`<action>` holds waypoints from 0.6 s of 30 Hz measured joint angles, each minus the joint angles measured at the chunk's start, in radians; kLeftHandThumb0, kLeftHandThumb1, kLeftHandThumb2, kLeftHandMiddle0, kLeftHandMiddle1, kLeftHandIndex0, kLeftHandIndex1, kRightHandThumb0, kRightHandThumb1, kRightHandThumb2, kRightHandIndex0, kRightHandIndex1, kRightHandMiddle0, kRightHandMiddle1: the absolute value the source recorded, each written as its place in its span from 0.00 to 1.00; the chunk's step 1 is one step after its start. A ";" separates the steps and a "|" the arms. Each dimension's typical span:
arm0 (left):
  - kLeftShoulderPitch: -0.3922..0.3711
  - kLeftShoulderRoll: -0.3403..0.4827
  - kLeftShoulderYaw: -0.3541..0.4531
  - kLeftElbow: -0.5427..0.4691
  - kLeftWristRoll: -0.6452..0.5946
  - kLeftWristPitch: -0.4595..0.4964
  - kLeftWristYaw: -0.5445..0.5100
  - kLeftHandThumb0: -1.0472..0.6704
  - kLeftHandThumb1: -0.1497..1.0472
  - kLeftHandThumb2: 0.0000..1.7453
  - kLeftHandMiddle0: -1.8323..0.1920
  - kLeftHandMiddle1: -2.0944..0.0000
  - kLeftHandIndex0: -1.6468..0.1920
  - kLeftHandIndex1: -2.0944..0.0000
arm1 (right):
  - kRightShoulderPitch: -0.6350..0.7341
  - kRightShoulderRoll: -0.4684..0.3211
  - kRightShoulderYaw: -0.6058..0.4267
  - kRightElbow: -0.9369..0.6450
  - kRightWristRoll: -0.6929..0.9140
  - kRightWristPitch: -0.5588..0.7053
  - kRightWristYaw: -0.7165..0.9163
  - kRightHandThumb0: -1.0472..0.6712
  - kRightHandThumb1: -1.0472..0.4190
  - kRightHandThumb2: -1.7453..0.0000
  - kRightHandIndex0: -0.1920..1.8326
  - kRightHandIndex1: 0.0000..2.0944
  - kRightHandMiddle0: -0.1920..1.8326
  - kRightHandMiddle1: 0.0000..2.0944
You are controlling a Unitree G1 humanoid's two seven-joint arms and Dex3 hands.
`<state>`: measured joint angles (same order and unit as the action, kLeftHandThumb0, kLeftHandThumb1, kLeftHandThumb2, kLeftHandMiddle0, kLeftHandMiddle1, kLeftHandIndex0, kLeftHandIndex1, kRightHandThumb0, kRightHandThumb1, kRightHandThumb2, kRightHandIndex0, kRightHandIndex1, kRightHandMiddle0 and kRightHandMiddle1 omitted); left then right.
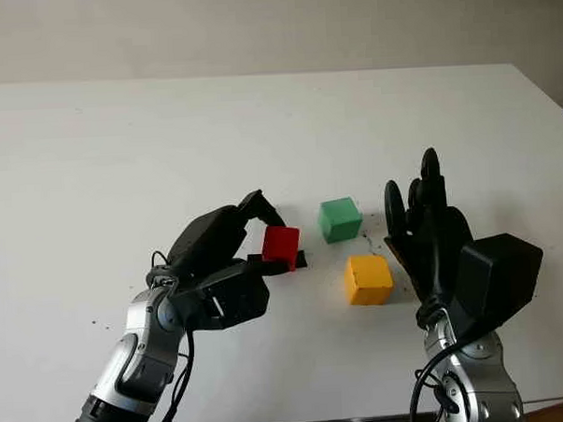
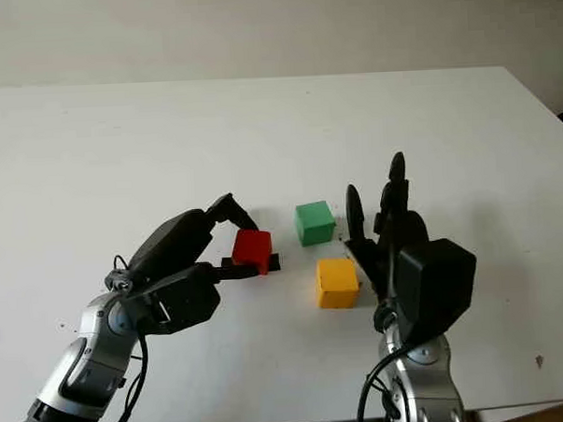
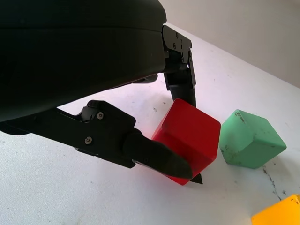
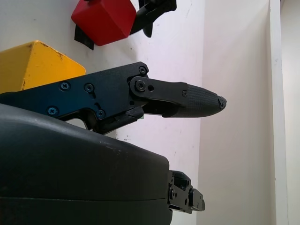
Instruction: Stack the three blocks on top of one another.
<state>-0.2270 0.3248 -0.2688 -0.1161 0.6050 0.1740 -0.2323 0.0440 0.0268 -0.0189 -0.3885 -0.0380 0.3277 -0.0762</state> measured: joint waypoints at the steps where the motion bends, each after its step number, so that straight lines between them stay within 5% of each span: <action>1: 0.000 0.004 0.000 0.000 -0.001 -0.003 -0.002 0.28 0.97 0.03 0.87 0.98 0.85 0.59 | 0.000 0.000 0.000 0.000 -0.001 0.000 0.000 0.20 0.00 0.72 0.01 0.03 0.03 0.03; 8: 0.000 0.017 0.000 -0.001 -0.011 0.000 -0.030 0.27 0.97 0.03 0.92 0.98 0.80 0.91 | 0.006 -0.003 -0.004 -0.005 -0.002 0.001 0.005 0.20 0.00 0.71 0.00 0.03 0.03 0.03; 18: 0.012 0.030 0.005 -0.041 -0.038 0.005 -0.063 0.20 0.97 0.03 0.99 0.99 0.96 0.99 | 0.008 -0.004 0.002 -0.013 -0.007 0.004 0.008 0.20 0.00 0.71 0.00 0.02 0.03 0.03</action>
<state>-0.2153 0.3545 -0.2637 -0.1571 0.5670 0.1790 -0.2950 0.0519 0.0229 -0.0169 -0.4014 -0.0454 0.3314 -0.0684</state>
